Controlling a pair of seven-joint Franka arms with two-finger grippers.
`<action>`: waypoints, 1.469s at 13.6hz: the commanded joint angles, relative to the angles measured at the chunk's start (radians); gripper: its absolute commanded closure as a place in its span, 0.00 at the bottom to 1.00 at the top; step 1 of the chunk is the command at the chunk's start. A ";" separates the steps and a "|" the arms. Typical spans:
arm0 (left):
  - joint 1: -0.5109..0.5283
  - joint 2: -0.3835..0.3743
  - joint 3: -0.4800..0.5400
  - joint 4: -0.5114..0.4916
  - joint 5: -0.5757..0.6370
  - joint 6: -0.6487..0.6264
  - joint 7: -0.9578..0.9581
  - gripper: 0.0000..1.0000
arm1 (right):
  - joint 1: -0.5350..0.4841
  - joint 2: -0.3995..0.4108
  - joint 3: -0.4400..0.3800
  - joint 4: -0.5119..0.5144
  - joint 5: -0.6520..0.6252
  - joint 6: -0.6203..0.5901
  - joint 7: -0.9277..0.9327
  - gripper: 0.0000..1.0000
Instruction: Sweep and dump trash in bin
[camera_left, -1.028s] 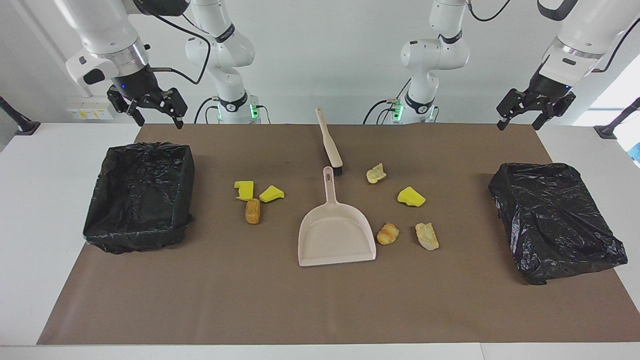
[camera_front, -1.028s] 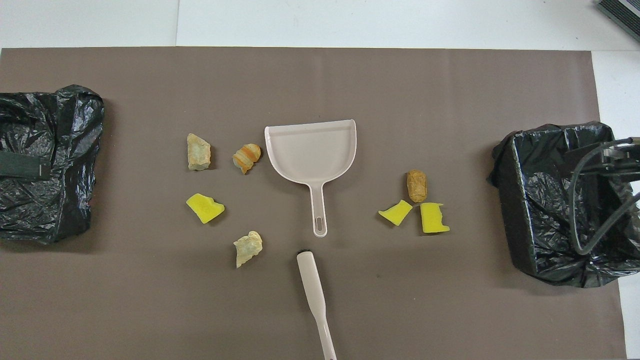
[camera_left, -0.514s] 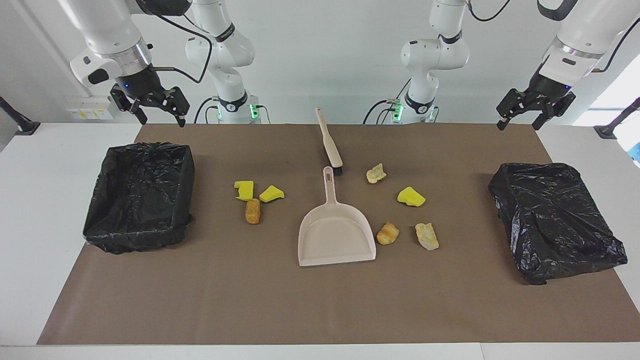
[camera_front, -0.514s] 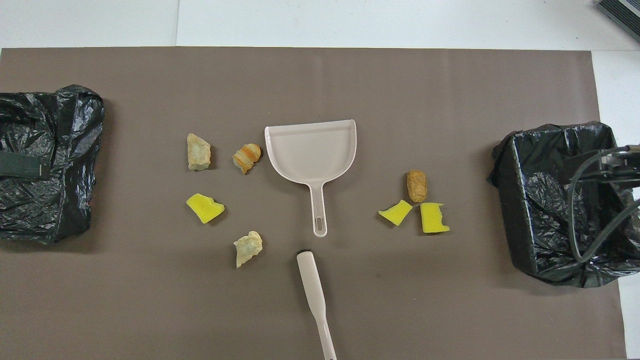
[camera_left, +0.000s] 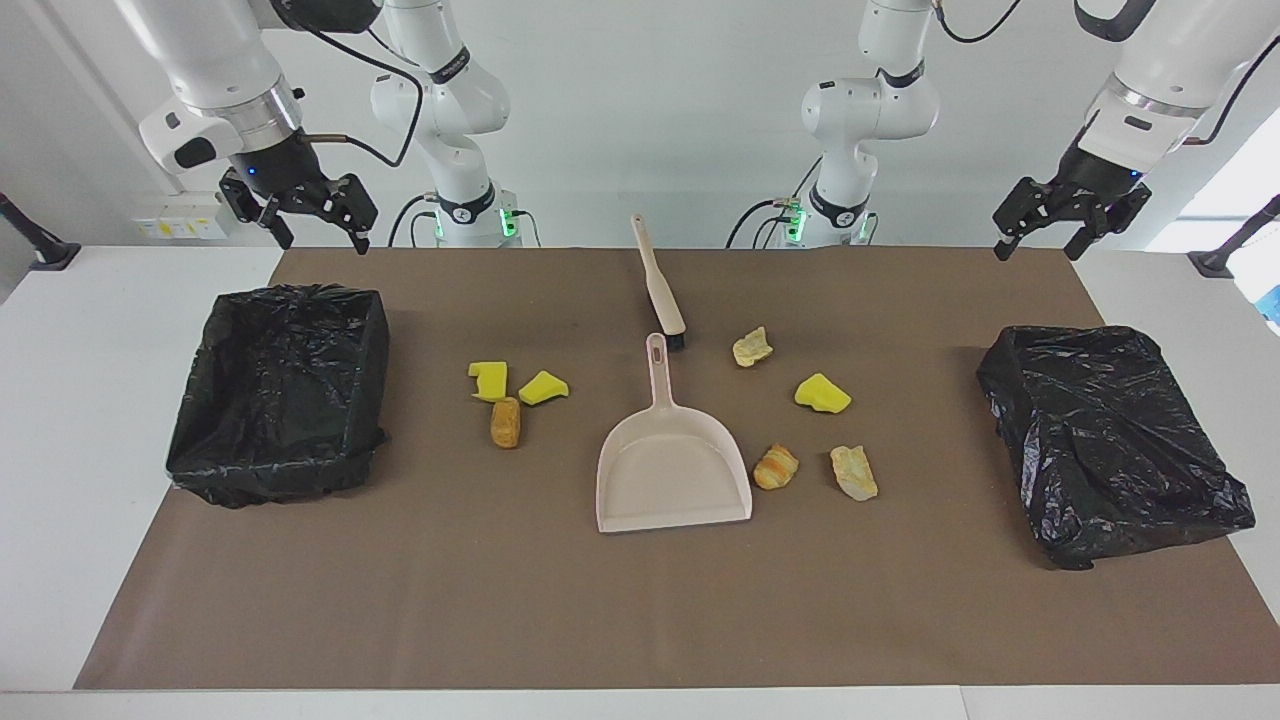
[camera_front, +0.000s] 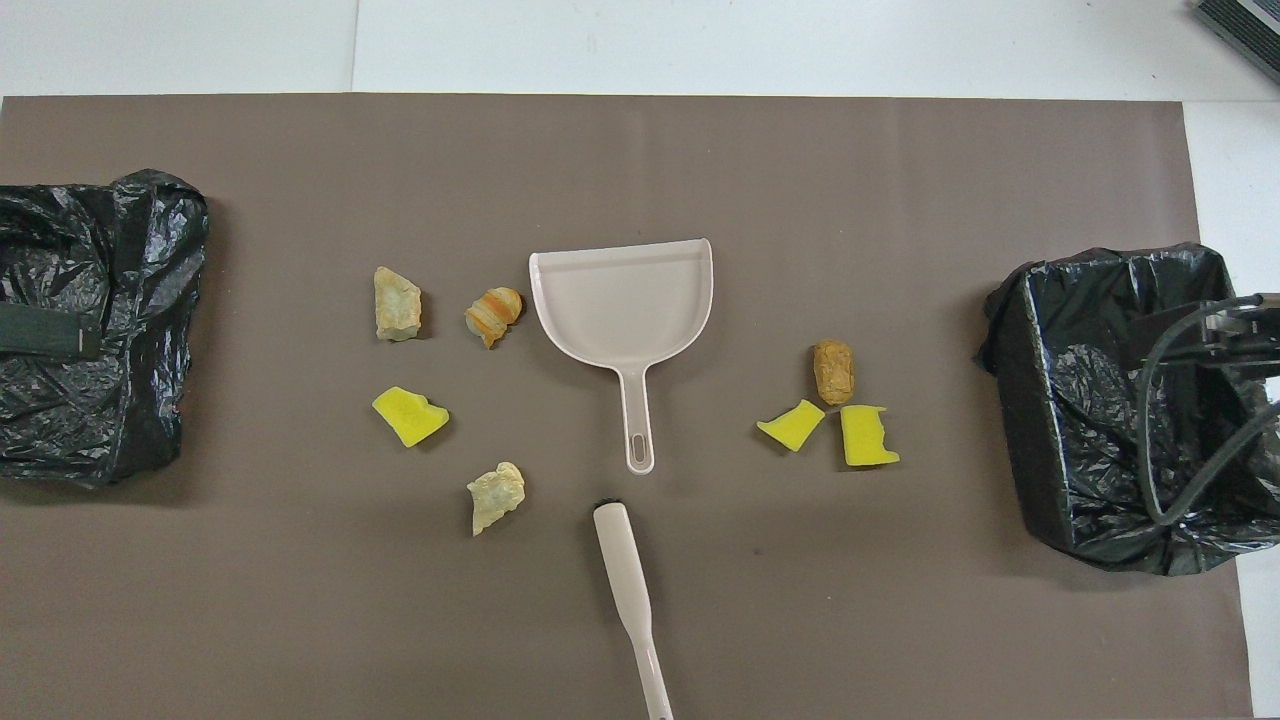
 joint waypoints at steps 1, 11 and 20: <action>-0.005 -0.007 0.005 0.000 0.019 -0.006 0.000 0.00 | -0.015 -0.027 0.001 -0.034 0.025 0.024 -0.016 0.00; -0.005 -0.007 0.005 0.000 0.017 -0.005 0.000 0.00 | -0.015 -0.024 0.001 -0.025 0.025 0.001 -0.017 0.00; -0.005 -0.007 0.005 0.000 0.017 -0.006 0.000 0.00 | -0.015 -0.024 0.001 -0.025 0.025 0.001 -0.017 0.00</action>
